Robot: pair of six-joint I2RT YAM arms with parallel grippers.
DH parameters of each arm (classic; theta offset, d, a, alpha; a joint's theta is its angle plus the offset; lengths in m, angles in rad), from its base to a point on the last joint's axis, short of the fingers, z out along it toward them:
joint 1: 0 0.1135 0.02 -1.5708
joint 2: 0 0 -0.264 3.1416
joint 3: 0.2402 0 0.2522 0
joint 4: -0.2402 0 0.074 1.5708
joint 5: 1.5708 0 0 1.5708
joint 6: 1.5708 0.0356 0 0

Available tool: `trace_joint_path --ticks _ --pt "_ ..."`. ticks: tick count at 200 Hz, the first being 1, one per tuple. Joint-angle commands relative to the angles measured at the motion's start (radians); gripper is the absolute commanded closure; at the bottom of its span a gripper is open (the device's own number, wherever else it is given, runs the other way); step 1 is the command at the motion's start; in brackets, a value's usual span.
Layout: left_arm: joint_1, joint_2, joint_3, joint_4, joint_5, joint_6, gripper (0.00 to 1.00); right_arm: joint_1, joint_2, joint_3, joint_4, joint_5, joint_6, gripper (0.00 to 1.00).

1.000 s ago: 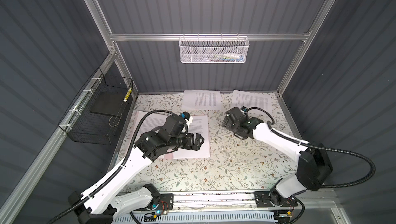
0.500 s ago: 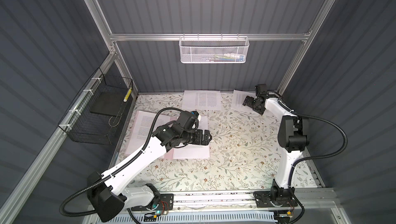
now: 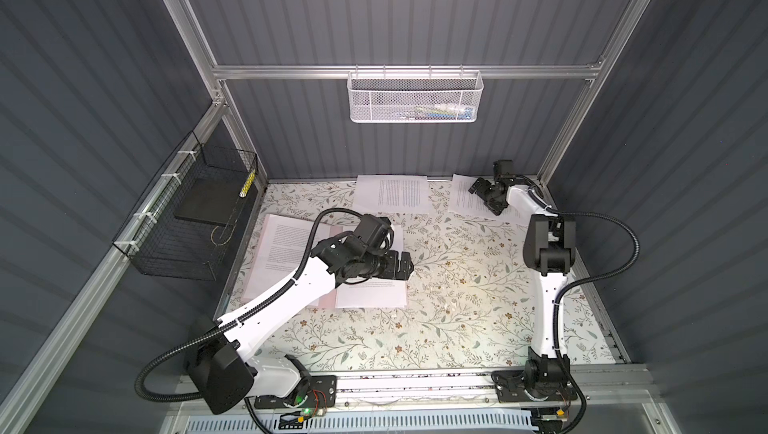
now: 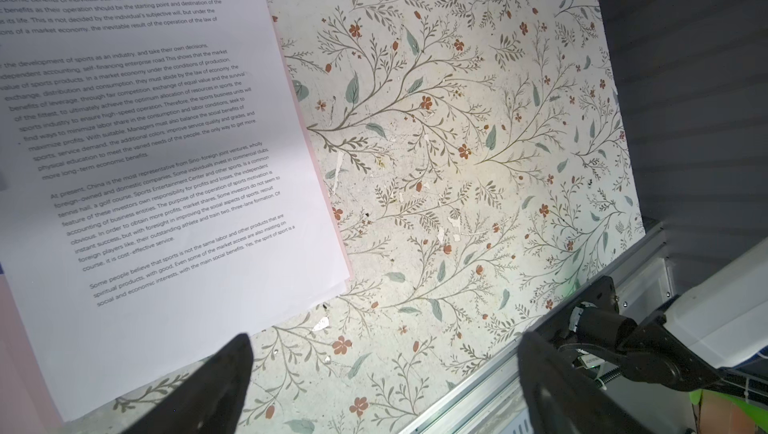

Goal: Put the files into the folder

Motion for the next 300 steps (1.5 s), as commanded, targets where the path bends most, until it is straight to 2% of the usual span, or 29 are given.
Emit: trace_joint_path --ticks 1,33,76,98,122,151,165,180,194,214,230,236,250,276,300 --pt "-0.003 0.004 0.038 0.001 -0.022 0.0 0.0 -0.003 0.06 0.071 -0.046 -0.016 0.09 0.01" --pt "-0.003 0.007 0.073 -0.021 -0.05 0.03 0.0 0.001 0.071 0.1 -0.201 -0.09 0.109 0.01" --pt "-0.002 0.022 0.186 -0.1 -0.082 0.101 0.0 0.007 -0.045 -0.093 -0.348 -0.109 0.059 0.01" --pt "-0.003 0.04 0.27 -0.151 -0.086 0.138 0.0 0.005 -0.197 -0.392 -0.202 -0.267 0.051 0.01" --pt "-0.003 0.071 0.321 -0.188 -0.073 0.173 0.0 0.011 -0.448 -0.737 -0.051 -0.277 0.071 0.01" --pt "-0.003 0.108 0.359 -0.197 -0.015 0.189 0.0 0.013 -0.729 -1.115 0.069 -0.375 0.123 0.01" --pt "-0.003 0.137 0.373 -0.196 0.03 0.2 0.0 0.029 -0.872 -1.305 0.194 -0.431 0.177 0.01" --pt "-0.005 0.175 0.371 -0.183 0.074 0.2 0.0 0.048 -1.021 -1.477 0.215 -0.449 0.204 0.01" --pt "-0.019 0.222 0.366 -0.163 0.131 0.2 0.0 0.056 -1.176 -1.582 0.151 -0.419 0.201 0.01" --pt "-0.082 0.307 0.393 -0.152 0.137 0.214 0.0 0.056 -1.44 -1.646 -0.034 -0.342 0.169 0.01" --pt "-0.13 0.386 0.425 -0.142 0.145 0.213 0.0 0.052 -1.627 -1.617 -0.182 -0.243 0.137 0.01" --pt "-0.143 0.414 0.431 -0.127 0.157 0.208 0.0 0.051 -1.686 -1.596 -0.224 -0.164 0.127 0.01" --pt "-0.166 0.474 0.435 -0.075 0.179 0.189 0.0 0.044 -1.802 -1.554 -0.274 -0.063 0.109 0.01" --pt "-0.215 0.602 0.48 -0.03 0.216 0.173 0.0 0.006 -1.905 -1.542 -0.269 -0.018 0.089 0.01" --pt "-0.267 0.716 0.529 0.002 0.286 0.161 0.0 -0.039 -1.866 -1.553 -0.276 0.034 0.068 0.01"
